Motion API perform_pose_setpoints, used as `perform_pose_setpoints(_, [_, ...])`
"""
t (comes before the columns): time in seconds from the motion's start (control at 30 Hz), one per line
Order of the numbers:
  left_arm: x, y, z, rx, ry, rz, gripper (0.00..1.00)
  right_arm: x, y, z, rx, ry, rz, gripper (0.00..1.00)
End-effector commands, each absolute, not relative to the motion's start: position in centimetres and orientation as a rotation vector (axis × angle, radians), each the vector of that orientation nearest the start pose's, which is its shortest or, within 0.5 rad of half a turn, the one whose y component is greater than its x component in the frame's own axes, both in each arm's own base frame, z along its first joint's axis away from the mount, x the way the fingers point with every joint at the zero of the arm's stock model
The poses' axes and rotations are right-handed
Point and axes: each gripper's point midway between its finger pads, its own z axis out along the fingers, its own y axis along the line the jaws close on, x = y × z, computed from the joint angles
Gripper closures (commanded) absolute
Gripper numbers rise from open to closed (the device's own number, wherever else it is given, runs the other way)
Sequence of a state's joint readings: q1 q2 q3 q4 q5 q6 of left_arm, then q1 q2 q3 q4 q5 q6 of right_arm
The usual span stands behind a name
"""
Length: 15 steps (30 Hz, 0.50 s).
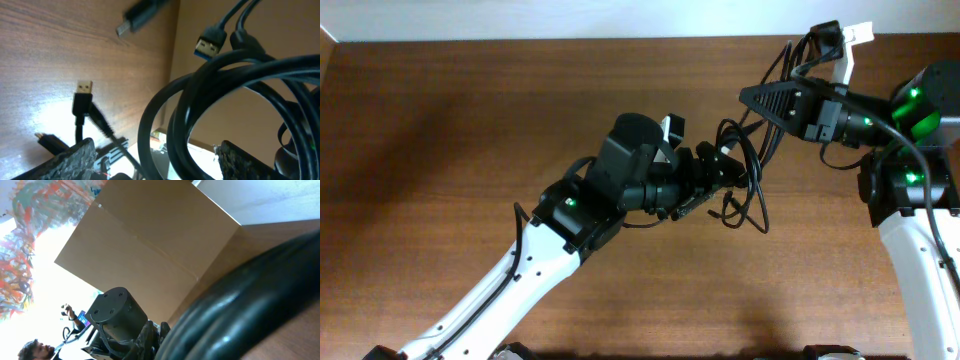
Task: Untangle cables
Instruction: 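Pull the strands rightward with the right gripper away from the left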
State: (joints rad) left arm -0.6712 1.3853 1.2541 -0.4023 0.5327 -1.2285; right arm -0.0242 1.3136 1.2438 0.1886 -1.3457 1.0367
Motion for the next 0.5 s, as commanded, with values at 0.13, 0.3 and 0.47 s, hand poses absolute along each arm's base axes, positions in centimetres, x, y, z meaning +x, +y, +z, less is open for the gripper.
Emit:
perform_pose_setpoints(0.13, [27.4,-33.4,30.5,-0.271,2.428,-1.622,0.21,31.0,16.2,43.6,-0.357,1.81,1.735,0.96])
perform_pose_setpoints(0.3, [27.6,-33.4,30.8,-0.263,2.406,-1.63,0.64,31.4,16.1,43.6,-0.329,1.808,1.73,0.96])
perform_pose_setpoints(0.47, [29.1,-32.7,30.5,-0.333,2.36,-1.541,1.0,30.8,16.2,43.5,-0.37,1.815,1.746,0.96])
